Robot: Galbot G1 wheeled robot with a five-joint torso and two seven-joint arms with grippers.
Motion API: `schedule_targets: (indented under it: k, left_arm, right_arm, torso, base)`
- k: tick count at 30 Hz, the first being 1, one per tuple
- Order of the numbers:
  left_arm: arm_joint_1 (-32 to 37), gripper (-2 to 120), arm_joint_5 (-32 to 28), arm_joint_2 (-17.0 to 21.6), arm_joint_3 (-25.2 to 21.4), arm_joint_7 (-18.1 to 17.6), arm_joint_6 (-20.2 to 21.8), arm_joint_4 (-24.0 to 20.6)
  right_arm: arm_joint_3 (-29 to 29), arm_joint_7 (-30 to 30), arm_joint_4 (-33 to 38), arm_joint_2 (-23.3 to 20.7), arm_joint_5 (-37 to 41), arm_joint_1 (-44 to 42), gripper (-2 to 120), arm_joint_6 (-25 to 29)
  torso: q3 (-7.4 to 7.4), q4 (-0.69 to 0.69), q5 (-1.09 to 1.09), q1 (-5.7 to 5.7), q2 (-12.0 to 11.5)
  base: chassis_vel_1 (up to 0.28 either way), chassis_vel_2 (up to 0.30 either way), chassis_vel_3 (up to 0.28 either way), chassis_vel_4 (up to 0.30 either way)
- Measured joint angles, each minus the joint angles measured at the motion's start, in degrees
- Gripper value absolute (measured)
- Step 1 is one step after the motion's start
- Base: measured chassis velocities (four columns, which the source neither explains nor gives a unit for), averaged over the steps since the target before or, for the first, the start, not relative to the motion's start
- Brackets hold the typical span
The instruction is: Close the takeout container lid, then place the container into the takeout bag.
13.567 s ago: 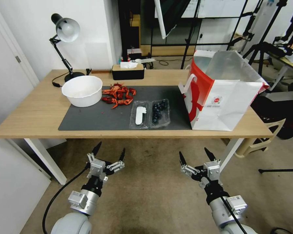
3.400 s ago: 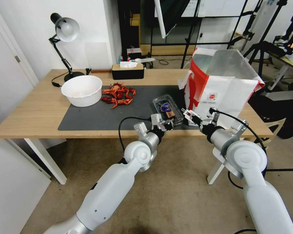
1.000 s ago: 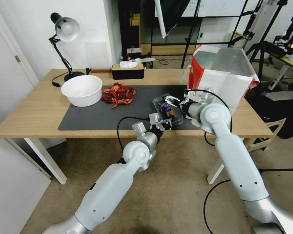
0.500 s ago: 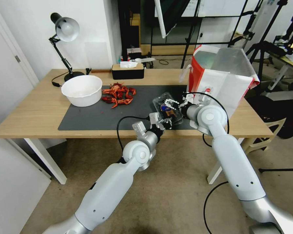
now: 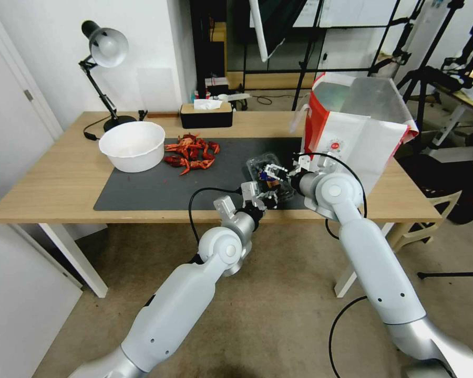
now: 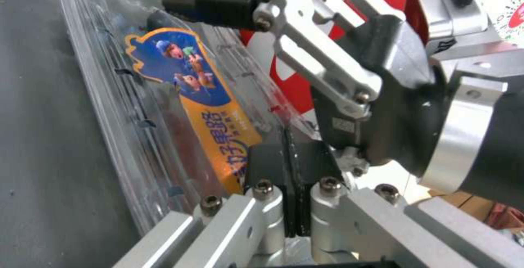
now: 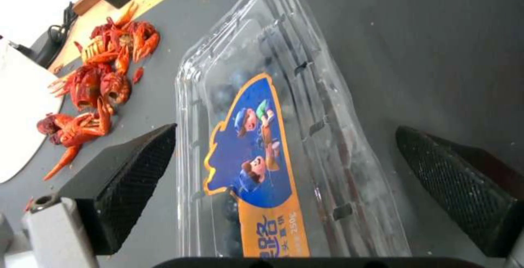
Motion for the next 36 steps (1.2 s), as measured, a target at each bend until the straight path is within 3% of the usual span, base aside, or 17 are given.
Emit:
schedule_targets:
  k: [24, 33, 36]
  left_arm:
    - [0.02, 0, -0.09, 0.18, -0.02, -0.13, -0.05, -0.61]
    - [0.11, 0, -0.1, 0.28, -0.07, -0.23, -0.04, -0.86]
    - [0.04, 0, -0.11, 0.24, -0.07, -0.3, -0.03, -0.86]
  right_arm:
    - [-0.37, 0.78, -1.63, 1.05, 1.79, 0.3, 100, 0.07]
    - [-0.34, 0.96, -1.72, 1.05, 2.39, 0.24, 79, 0.08]
    - [-0.38, 1.24, -1.58, 0.95, 2.79, 0.27, 65, 0.07]
  torso:
    - [0.0, 0.0, -0.01, -0.01, 0.0]
    - [0.0, 0.0, 0.01, -0.01, 0.0]
    - [0.0, 0.01, 0.01, -0.01, 0.0]
  base:
    - [0.0, 0.0, 0.0, 0.0]
    - [0.0, 0.0, 0.0, 0.0]
    - [0.0, 0.0, 0.0, 0.0]
